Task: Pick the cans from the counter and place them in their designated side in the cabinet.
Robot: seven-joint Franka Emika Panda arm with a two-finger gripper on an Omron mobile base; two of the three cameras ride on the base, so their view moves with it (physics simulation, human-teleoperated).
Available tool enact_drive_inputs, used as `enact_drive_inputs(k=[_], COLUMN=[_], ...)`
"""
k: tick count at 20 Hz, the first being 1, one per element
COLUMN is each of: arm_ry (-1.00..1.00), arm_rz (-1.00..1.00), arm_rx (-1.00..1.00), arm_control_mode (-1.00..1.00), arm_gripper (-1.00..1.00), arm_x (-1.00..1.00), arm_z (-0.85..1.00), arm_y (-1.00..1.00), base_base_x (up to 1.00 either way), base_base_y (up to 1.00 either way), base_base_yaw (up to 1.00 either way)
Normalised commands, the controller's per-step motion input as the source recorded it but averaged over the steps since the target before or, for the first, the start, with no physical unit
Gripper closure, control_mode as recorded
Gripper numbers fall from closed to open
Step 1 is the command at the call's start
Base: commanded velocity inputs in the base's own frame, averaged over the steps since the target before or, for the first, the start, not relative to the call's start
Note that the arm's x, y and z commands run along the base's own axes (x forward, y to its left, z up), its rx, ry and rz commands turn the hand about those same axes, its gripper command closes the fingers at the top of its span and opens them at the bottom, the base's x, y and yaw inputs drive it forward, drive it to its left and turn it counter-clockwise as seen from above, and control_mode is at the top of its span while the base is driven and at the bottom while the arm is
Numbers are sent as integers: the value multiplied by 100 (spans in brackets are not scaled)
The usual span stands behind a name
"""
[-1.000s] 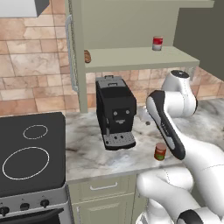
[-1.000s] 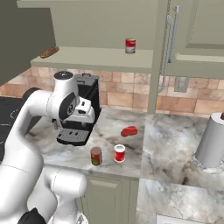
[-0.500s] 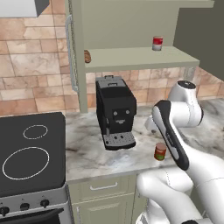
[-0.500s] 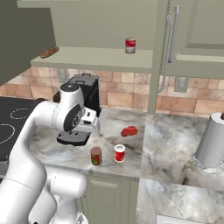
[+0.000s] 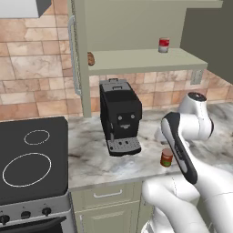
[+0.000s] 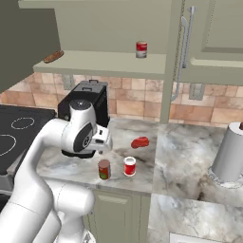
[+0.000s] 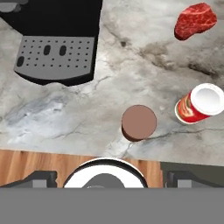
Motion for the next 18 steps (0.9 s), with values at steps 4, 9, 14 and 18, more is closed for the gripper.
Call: enact_drive_inputs(k=[4,9,14,18], arm_ry=[1,1,2,3], arm_rz=[0,0,0,0], arm_rx=[-1,-1,-2,-2], arm_control_mode=[-100,-100,-100,-100], arm_gripper=[-100,-100,-100,-100], arm_x=[0,3,15,17], arm_z=[-23,-22,-20,-14], arm_y=[-17,-17,-4,0], base_base_x=[0,0,0,0], base_base_y=[0,0,0,0], base_base_yaw=[0,0,0,0])
